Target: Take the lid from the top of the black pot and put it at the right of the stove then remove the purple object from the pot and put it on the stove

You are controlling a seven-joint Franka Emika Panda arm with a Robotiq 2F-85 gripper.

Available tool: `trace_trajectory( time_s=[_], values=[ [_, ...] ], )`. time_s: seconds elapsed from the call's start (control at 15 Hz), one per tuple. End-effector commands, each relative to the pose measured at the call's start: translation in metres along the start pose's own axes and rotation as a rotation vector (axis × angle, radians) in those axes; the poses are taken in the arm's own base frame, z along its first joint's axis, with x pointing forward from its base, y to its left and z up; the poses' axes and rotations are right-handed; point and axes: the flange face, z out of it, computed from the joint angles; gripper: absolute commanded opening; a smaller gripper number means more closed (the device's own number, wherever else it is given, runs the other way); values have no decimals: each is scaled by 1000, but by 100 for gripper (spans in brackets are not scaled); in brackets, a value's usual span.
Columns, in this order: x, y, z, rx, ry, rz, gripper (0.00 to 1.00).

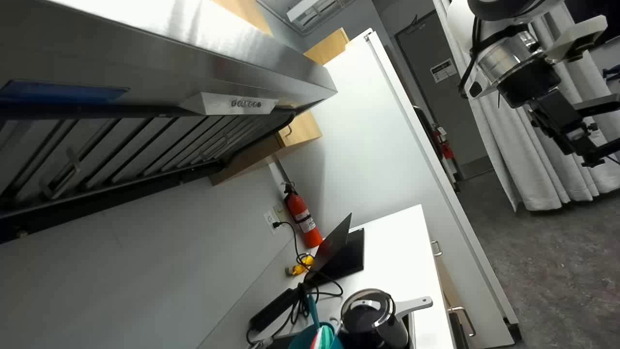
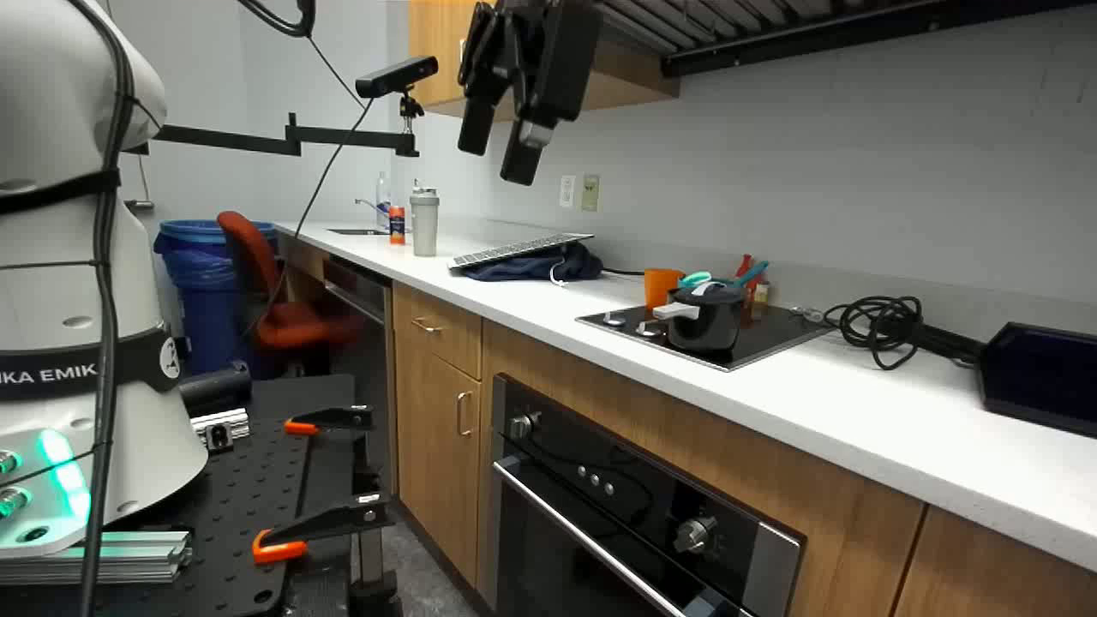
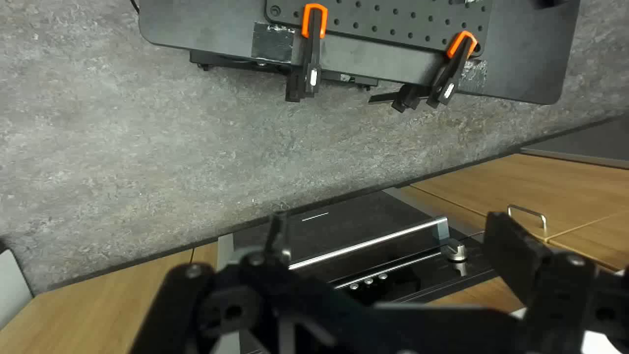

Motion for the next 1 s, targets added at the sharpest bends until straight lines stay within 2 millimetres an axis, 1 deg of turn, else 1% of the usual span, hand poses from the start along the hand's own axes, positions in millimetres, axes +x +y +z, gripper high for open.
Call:
trace_trajectory(
  time_s=[0.0, 0.93],
  values=[
    [0, 0, -1, 1, -1, 0, 100],
    [1, 1, -1, -8, 11, 2, 100]
  ],
)
